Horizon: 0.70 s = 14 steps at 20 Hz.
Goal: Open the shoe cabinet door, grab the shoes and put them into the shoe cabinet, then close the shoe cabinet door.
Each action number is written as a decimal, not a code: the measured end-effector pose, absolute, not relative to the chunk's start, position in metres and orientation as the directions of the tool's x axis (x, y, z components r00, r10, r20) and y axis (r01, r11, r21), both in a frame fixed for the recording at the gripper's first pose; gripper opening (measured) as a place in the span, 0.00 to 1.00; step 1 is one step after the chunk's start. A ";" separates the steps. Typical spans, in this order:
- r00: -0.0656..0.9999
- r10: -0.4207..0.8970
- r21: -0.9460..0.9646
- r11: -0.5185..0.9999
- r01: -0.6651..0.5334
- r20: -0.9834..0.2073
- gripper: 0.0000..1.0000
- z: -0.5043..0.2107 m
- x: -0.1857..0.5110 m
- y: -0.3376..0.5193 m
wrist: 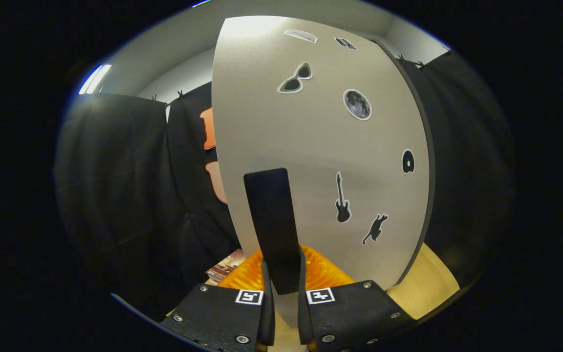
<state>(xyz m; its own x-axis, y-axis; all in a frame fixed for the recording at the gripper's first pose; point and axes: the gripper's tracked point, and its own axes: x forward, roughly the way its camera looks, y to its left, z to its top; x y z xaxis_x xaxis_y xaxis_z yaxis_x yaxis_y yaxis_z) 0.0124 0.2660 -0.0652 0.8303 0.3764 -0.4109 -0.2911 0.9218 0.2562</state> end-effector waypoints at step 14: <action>0.841 0.378 0.276 0.918 -0.286 -0.387 0.18 -0.057 -0.011 0.225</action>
<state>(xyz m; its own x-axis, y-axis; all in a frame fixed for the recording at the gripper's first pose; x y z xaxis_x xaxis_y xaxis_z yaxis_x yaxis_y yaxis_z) -0.0113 0.2245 -0.0566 0.8407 0.3785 -0.3872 -0.2859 0.9176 0.2762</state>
